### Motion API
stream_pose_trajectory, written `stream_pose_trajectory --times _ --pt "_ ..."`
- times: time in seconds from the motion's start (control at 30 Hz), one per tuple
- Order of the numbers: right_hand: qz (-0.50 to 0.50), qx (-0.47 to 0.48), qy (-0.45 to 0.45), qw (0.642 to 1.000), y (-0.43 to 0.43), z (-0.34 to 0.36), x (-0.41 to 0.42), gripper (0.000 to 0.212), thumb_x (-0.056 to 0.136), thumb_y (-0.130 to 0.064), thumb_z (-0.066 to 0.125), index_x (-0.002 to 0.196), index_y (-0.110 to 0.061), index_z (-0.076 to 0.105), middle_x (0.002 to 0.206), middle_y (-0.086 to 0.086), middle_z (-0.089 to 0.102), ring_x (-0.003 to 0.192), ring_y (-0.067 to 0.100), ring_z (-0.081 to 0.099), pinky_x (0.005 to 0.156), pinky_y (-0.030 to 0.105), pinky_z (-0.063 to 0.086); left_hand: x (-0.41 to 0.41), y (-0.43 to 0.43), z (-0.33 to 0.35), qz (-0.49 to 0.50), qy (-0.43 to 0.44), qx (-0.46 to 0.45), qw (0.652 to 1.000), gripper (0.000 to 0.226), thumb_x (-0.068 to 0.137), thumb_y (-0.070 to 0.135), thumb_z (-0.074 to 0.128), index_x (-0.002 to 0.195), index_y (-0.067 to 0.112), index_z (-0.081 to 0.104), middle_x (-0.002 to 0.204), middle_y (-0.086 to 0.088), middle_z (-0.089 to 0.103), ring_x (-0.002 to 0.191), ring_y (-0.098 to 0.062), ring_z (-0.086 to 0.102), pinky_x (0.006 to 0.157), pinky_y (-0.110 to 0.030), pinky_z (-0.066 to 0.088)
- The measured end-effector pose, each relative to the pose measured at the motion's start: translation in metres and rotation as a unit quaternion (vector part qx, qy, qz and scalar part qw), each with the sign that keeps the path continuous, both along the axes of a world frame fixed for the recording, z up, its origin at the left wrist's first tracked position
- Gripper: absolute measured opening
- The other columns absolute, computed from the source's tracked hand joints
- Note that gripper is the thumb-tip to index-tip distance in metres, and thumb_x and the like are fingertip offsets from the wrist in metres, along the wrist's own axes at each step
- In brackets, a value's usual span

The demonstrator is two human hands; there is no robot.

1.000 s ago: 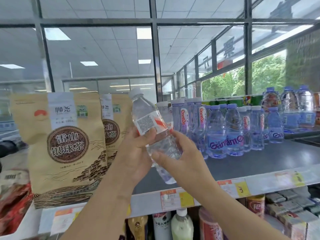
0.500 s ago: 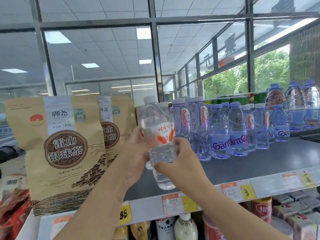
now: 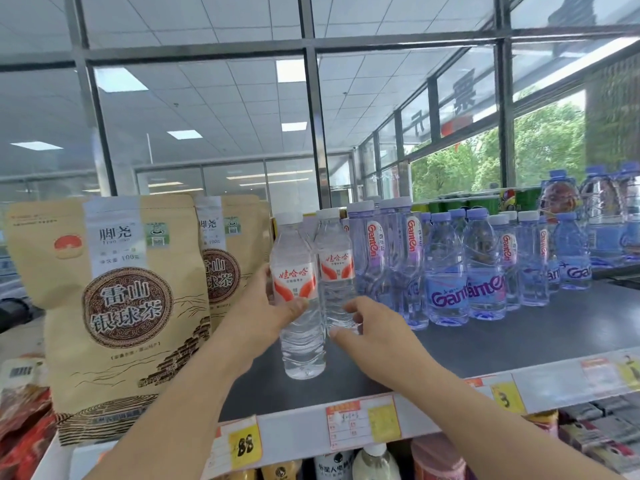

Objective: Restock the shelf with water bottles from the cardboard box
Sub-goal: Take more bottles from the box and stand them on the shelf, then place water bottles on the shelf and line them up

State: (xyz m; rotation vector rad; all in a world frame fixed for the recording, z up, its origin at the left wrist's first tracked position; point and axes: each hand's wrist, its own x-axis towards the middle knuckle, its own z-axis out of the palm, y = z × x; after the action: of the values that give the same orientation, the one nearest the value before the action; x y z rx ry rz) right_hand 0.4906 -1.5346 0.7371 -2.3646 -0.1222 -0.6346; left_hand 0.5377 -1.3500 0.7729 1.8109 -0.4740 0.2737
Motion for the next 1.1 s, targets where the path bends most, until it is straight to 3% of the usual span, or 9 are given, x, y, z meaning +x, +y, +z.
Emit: stream_pose_trajectory --times 0.07,0.2,0.37,0.5,0.7,0.8,0.87,0.97,1.1 --pt "-0.021 -0.006 0.007 1.000 -0.006 0.005 0.010 0.050 0.094 -0.040 0.055 0.139 -0.020 0.049 0.135 0.004 0.056 0.118 0.018 0.055 0.091 0.028 0.042 0.005 -0.003 0.000 0.005 -0.016 0.013 1.000 0.054 0.080 0.022 0.080 0.121 0.044 0.053 0.108 0.018 0.071 0.107 -0.012 0.066 0.093 -0.049 0.054" --pt "-0.031 -0.004 0.018 0.999 -0.009 0.002 0.023 0.048 0.096 -0.036 0.053 0.141 -0.020 0.048 0.139 0.005 0.055 0.123 0.020 0.053 0.097 0.029 0.041 0.014 -0.013 -0.001 0.019 -0.041 0.021 0.999 0.047 0.082 0.018 0.079 0.104 0.052 0.055 0.094 0.029 0.070 0.098 -0.001 0.067 0.082 -0.028 0.055" --pt "-0.030 -0.019 -0.023 0.999 -0.005 -0.006 0.025 0.047 0.093 -0.041 0.057 0.135 -0.022 0.054 0.130 0.000 0.061 0.115 0.016 0.057 0.086 0.024 0.039 0.019 -0.020 -0.006 0.016 -0.025 0.015 0.999 0.047 0.083 0.021 0.078 0.103 0.057 0.055 0.104 0.017 0.072 0.102 -0.011 0.068 0.091 -0.047 0.055" --pt "0.004 -0.027 -0.024 0.999 -0.004 -0.006 0.024 0.044 0.095 -0.040 0.055 0.136 -0.024 0.054 0.130 -0.003 0.063 0.116 0.013 0.057 0.090 0.023 0.040 0.024 -0.016 -0.006 0.012 -0.014 0.013 1.000 0.047 0.083 0.021 0.077 0.107 0.055 0.056 0.107 0.015 0.072 0.107 -0.015 0.067 0.093 -0.051 0.054" --pt "0.003 -0.005 -0.027 1.000 -0.007 -0.006 0.019 0.044 0.094 -0.040 0.058 0.135 -0.023 0.056 0.125 -0.005 0.065 0.110 0.010 0.060 0.093 0.024 0.045 0.023 -0.016 -0.002 0.014 0.000 0.026 1.000 0.047 0.086 0.018 0.075 0.112 0.051 0.055 0.106 0.014 0.071 0.106 -0.015 0.066 0.094 -0.049 0.054" --pt "-0.009 0.012 -0.076 0.997 -0.008 -0.003 0.013 0.033 0.093 -0.032 0.060 0.123 -0.020 0.066 0.108 -0.006 0.071 0.097 0.008 0.064 0.083 0.020 0.047 0.014 -0.018 -0.001 0.017 -0.030 0.037 0.999 0.056 0.083 0.020 0.078 0.105 0.061 0.048 0.103 0.020 0.070 0.102 -0.003 0.065 0.091 -0.035 0.053" --pt "-0.021 0.022 -0.110 0.993 -0.010 -0.002 0.003 0.024 0.092 -0.028 0.061 0.111 -0.017 0.071 0.097 -0.004 0.074 0.087 0.010 0.065 0.079 0.026 0.052 0.002 -0.019 -0.002 0.034 -0.064 0.039 0.997 0.053 0.080 0.023 0.080 0.103 0.059 0.047 0.101 0.022 0.069 0.096 0.004 0.064 0.085 -0.028 0.051" --pt "-0.020 0.024 -0.126 0.992 -0.014 -0.007 -0.019 0.018 0.091 -0.026 0.062 0.099 -0.013 0.073 0.087 0.001 0.074 0.081 0.016 0.065 0.078 0.037 0.054 -0.024 -0.025 -0.006 0.087 -0.114 0.024 0.989 0.044 0.081 0.027 0.075 0.114 0.044 0.051 0.105 0.016 0.067 0.096 -0.001 0.064 0.087 -0.037 0.054" --pt "-0.006 0.033 -0.125 0.992 -0.027 -0.014 -0.055 0.019 0.091 -0.030 0.064 0.103 -0.020 0.075 0.086 -0.007 0.073 0.078 0.008 0.063 0.072 0.025 0.048 -0.069 -0.046 -0.010 0.114 -0.103 0.059 0.986 0.068 0.086 0.034 0.071 0.146 0.032 0.039 0.144 -0.003 0.050 0.131 -0.023 0.048 0.108 -0.049 0.042"
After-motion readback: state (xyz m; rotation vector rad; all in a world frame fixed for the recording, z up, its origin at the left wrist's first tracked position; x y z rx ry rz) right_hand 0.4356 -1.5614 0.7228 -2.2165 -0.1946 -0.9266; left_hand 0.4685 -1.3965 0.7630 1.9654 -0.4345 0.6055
